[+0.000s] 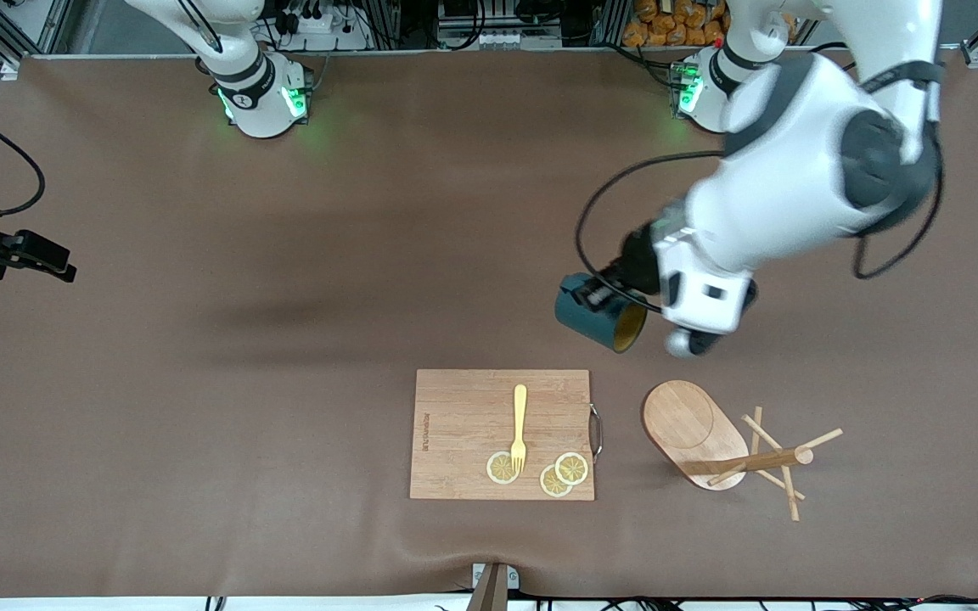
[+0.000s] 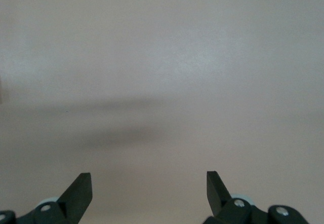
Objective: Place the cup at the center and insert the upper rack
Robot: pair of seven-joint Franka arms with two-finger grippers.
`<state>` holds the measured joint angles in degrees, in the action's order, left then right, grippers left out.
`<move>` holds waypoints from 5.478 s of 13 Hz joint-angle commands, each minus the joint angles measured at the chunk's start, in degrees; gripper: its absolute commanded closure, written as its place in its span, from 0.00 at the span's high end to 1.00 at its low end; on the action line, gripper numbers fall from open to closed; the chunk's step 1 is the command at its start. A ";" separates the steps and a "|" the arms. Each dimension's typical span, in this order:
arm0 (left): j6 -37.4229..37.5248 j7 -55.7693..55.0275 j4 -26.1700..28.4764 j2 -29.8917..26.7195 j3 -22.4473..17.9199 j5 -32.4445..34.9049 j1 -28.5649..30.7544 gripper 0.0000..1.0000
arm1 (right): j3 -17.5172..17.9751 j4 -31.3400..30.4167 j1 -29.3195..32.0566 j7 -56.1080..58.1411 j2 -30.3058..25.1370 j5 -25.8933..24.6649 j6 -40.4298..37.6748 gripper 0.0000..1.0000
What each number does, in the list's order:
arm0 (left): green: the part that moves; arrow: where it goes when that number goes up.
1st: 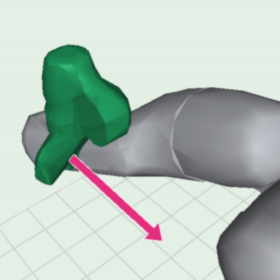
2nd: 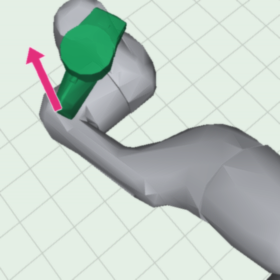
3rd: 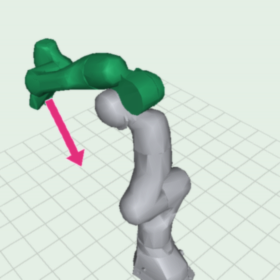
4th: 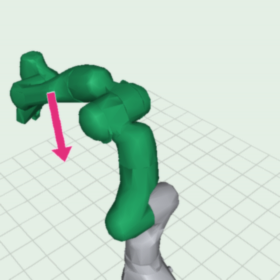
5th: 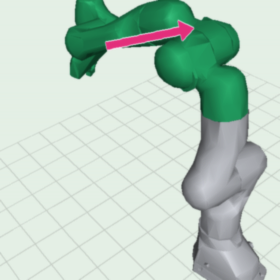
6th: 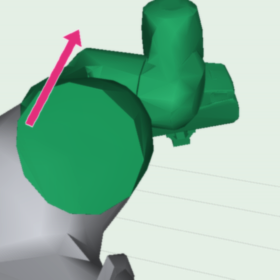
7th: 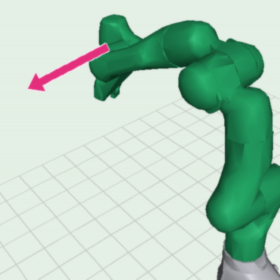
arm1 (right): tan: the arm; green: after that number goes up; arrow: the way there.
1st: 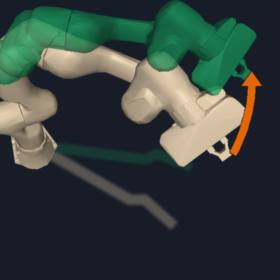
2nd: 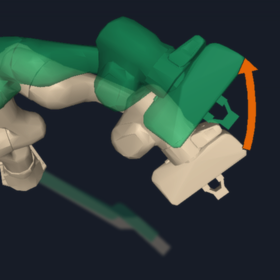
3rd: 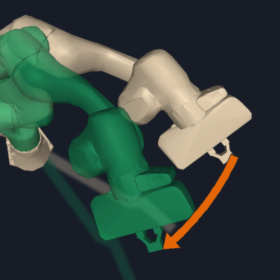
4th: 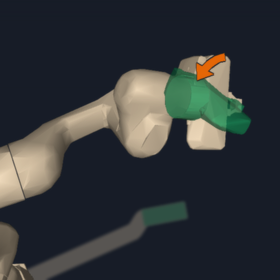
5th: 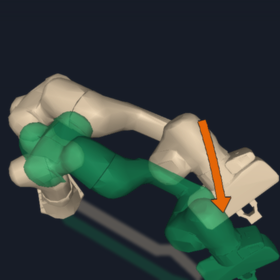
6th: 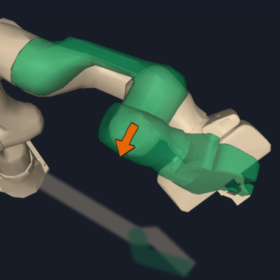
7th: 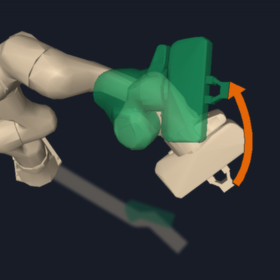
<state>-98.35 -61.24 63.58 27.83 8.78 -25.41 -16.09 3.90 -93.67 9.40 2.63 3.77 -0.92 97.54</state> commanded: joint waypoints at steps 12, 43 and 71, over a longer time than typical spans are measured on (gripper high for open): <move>5.80 24.06 2.60 10.83 0.09 -50.06 23.46 0.00 | 0.23 0.15 0.18 -0.34 -0.26 0.13 -1.57 1.00; 11.52 36.71 3.92 18.84 -3.25 -48.15 29.89 0.00 | 0.31 0.24 0.18 -0.25 0.01 0.13 -1.65 1.00; 11.61 37.60 4.19 17.53 -4.48 -48.07 30.68 1.00 | -4.61 1.47 -6.50 -2.71 -1.23 -0.49 -7.90 1.00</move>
<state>-87.43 -23.94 67.45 47.32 4.60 -74.26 14.80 0.09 -91.96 3.61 0.73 3.10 -0.92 89.88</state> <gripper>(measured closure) 0.163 0.000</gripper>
